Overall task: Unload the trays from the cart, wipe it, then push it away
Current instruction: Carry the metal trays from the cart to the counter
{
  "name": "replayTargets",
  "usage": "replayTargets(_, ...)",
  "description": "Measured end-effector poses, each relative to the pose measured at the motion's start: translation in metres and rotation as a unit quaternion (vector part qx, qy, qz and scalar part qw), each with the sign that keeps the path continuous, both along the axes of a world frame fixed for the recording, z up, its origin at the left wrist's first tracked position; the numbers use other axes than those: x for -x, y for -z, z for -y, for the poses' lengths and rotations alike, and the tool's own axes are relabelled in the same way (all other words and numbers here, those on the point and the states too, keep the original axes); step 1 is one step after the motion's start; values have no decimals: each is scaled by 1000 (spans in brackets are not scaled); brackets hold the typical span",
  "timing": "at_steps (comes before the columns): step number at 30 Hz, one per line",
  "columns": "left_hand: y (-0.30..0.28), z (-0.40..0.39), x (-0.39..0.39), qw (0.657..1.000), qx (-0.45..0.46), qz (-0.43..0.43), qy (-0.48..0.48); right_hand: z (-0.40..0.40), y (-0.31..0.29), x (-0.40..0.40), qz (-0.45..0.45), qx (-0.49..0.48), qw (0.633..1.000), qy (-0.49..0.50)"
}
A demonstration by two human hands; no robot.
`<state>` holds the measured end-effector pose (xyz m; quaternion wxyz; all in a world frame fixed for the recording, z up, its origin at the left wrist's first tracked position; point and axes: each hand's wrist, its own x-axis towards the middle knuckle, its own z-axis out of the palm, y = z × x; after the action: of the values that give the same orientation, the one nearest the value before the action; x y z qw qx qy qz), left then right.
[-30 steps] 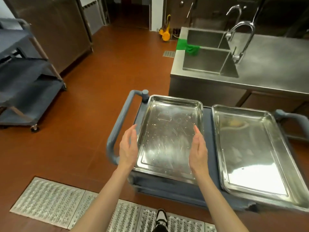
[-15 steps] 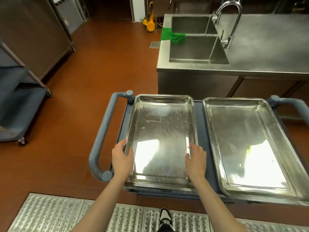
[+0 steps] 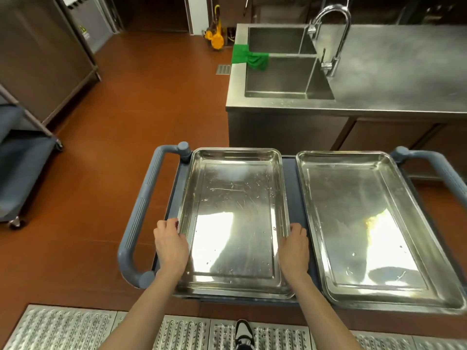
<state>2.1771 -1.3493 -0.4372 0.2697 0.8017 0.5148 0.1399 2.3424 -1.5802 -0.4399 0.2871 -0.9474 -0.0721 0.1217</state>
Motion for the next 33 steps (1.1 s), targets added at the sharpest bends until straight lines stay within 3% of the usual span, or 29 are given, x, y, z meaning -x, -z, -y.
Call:
replayTargets(5,1,-2,5,1000,2,-18,2,0,3,-8,-13,1,1000,6)
replayTargets(13,11,-10,-2,993,104,1,-57,1,7,-14,-29,-4,999,12)
replayTargets(24,-5,-2,9,996,48,46,-51,6,-6,2,9,-77,994,74)
replayTargets(33,-50,1,44,989,37,120,-83,5,-57,23,51,-134,988,62)
